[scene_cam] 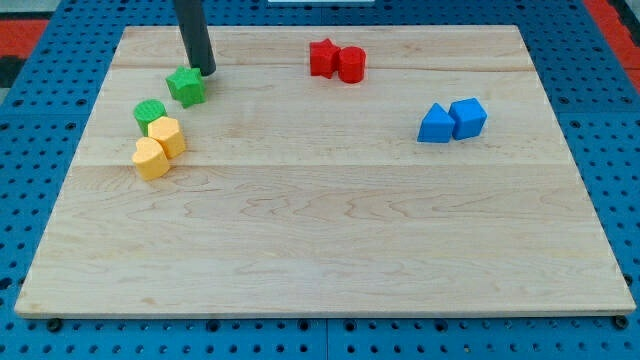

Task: Move red star into blue triangle

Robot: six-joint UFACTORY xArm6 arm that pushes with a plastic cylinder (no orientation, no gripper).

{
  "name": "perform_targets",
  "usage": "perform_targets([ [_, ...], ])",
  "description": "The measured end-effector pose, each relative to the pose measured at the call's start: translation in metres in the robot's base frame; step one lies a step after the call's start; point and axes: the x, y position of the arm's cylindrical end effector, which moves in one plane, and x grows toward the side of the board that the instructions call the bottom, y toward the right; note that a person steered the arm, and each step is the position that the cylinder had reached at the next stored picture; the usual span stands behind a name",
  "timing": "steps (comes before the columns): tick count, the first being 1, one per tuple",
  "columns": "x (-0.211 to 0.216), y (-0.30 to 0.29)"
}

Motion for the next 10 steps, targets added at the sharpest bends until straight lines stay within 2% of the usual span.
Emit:
perform_targets([
  [1,0.027,-0.002],
  [3,0.049,0.001],
  [4,0.047,0.04],
  [6,-0.051,0.078],
  [8,-0.062,0.16],
  [10,-0.028,0.208],
])
